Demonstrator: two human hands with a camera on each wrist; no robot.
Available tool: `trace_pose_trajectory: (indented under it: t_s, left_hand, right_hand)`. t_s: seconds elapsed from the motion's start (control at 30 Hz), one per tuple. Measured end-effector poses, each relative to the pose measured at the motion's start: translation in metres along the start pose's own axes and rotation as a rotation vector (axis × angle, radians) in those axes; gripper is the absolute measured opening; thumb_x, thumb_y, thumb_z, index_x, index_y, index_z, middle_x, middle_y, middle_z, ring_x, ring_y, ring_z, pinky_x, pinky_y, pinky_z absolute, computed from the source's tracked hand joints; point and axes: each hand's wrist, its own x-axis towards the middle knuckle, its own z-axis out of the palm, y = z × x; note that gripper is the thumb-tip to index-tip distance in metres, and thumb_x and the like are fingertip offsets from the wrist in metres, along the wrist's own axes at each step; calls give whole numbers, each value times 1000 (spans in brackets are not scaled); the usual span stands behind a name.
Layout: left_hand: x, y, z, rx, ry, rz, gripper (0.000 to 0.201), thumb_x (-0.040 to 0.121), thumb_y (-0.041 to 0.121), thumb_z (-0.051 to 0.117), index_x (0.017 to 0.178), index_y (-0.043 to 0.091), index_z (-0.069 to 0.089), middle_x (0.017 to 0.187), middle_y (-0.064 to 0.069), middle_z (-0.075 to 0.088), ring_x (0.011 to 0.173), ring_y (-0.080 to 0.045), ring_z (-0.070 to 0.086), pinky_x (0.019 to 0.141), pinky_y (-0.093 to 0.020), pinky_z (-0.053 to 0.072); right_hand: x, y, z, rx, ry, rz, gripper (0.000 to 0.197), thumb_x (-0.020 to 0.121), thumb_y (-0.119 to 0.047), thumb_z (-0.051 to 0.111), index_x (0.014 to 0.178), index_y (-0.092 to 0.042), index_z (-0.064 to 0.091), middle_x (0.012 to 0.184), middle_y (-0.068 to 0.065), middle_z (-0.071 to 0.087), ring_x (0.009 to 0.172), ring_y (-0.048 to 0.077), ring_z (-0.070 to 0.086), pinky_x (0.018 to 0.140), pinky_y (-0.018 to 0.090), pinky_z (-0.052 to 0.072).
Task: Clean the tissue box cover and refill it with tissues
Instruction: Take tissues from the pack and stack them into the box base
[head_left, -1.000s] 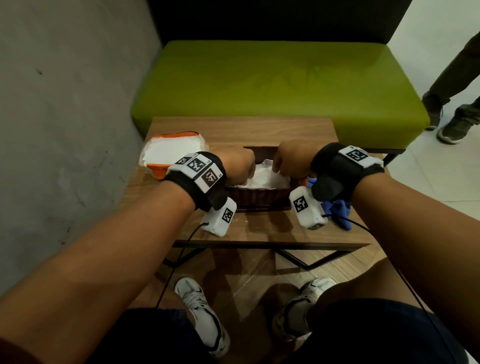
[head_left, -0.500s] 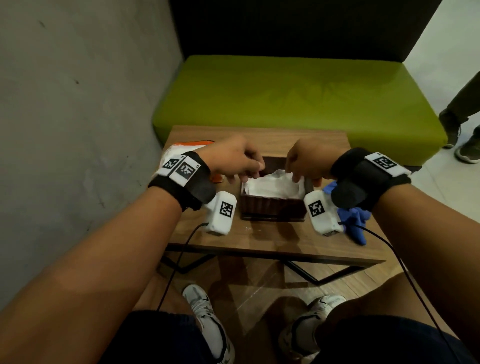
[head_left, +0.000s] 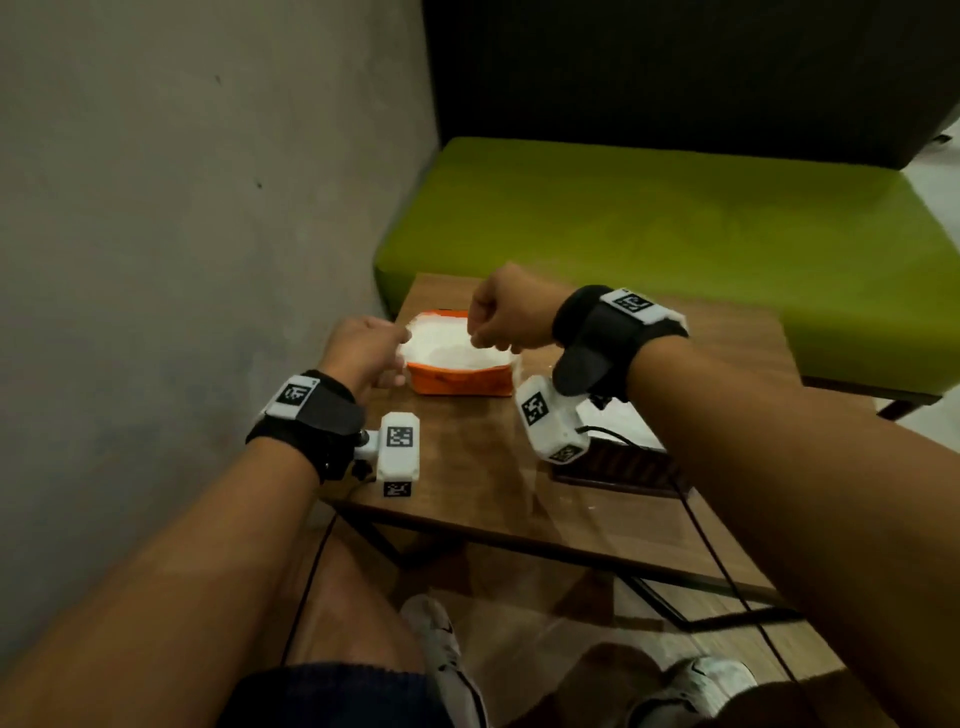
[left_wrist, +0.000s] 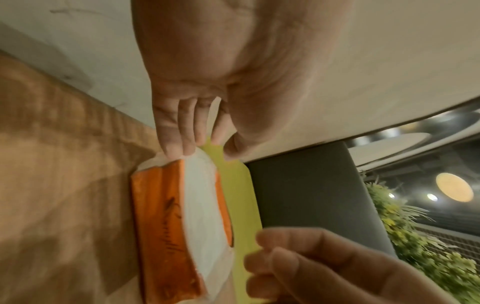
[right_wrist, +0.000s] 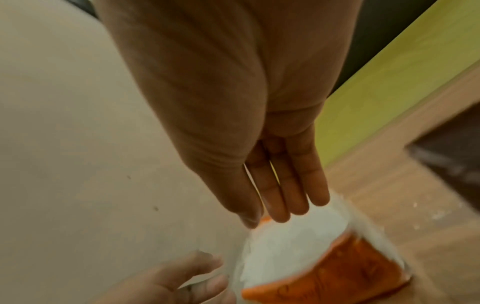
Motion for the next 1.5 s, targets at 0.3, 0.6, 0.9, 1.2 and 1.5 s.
trace_pose_trajectory:
  t_s: [0.3, 0.6, 0.9, 1.2, 1.5]
  left_hand:
    - [34, -50, 0, -53, -7, -52, 11, 99, 25, 67, 109, 21, 70, 114, -9, 73, 100, -23, 69, 66, -32, 56]
    - [38, -59, 0, -93, -110, -24, 24, 106, 15, 56, 124, 16, 72, 121, -14, 75, 108, -23, 72, 77, -34, 64]
    - [38, -61, -3, -90, -136, -15, 26, 106, 10, 52, 113, 21, 75, 114, -11, 77, 104, -20, 72, 76, -32, 62]
    - [38, -60, -3, -90, -140, -8, 26, 107, 12, 52, 120, 19, 74, 120, -13, 76, 113, -24, 73, 75, -31, 60]
    - [39, -60, -4, -105, -145, -18, 26, 108, 13, 53, 123, 18, 74, 119, -11, 77, 114, -24, 73, 79, -33, 62]
  right_hand:
    - [67, -7, 53, -354, 5, 15, 20, 90, -15, 74, 109, -11, 75, 112, 11, 75, 101, 31, 70, 86, 37, 58]
    - [80, -1, 72, -536, -53, -60, 47, 85, -36, 80, 121, -10, 65, 116, 12, 69, 102, 32, 66, 77, 36, 53]
    - [90, -3, 68, -560, -61, -63, 22, 94, -16, 68, 113, -6, 70, 115, 16, 71, 101, 36, 67, 73, 33, 45]
    - [93, -3, 74, -602, -84, -49, 37, 89, -32, 76, 118, -10, 68, 110, 12, 70, 99, 34, 68, 77, 37, 56]
    - [93, -10, 70, -614, -108, -43, 32, 94, -31, 72, 115, -7, 69, 115, 15, 71, 93, 30, 64, 74, 35, 49]
